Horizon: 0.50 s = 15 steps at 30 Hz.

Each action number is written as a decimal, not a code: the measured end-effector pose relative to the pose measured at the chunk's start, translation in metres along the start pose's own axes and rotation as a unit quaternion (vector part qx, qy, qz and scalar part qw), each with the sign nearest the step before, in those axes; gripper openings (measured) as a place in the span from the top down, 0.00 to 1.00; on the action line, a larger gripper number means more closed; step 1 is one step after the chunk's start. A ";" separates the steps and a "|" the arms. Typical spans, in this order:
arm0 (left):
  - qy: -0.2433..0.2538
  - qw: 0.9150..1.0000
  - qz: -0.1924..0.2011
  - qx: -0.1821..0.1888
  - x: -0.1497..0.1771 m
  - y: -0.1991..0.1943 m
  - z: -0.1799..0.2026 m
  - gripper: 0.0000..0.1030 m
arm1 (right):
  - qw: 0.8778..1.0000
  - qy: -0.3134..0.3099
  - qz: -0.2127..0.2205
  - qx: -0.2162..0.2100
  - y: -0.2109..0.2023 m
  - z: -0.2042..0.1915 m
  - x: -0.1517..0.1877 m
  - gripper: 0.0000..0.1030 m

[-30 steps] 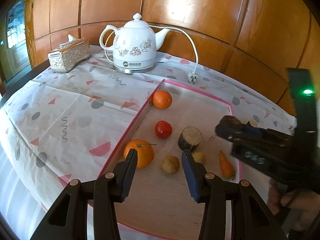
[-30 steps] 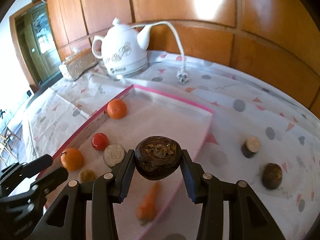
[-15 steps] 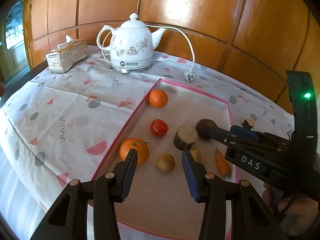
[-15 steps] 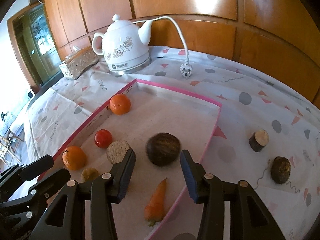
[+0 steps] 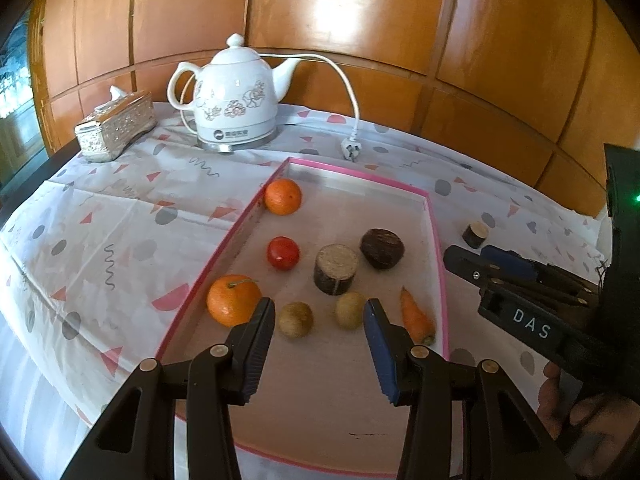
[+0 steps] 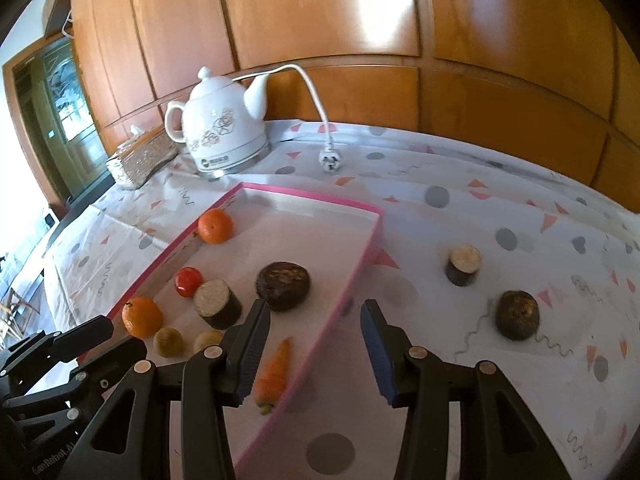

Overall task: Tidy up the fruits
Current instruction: 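Grasp the second dark brown root with the right tool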

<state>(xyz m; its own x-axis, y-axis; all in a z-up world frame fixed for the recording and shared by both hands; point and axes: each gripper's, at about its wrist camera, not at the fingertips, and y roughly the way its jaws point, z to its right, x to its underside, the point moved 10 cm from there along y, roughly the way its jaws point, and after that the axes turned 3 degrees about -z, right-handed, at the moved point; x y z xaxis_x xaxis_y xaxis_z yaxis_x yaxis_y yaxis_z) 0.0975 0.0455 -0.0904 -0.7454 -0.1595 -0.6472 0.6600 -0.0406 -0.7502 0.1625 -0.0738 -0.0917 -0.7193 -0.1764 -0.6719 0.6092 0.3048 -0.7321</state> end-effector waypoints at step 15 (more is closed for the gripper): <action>0.059 0.998 -0.010 0.022 0.008 0.005 0.044 0.55 | 0.992 0.101 0.005 0.072 -0.022 0.110 0.035 0.54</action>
<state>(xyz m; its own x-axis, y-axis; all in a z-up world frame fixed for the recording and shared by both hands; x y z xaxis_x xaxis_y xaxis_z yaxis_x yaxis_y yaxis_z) 0.0988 0.0008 -0.0932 -0.7621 -0.0404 -0.6462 0.6469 -0.0857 -0.7577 0.1604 -0.1894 -0.1119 -0.7564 0.0225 -0.6537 0.6476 0.1656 -0.7437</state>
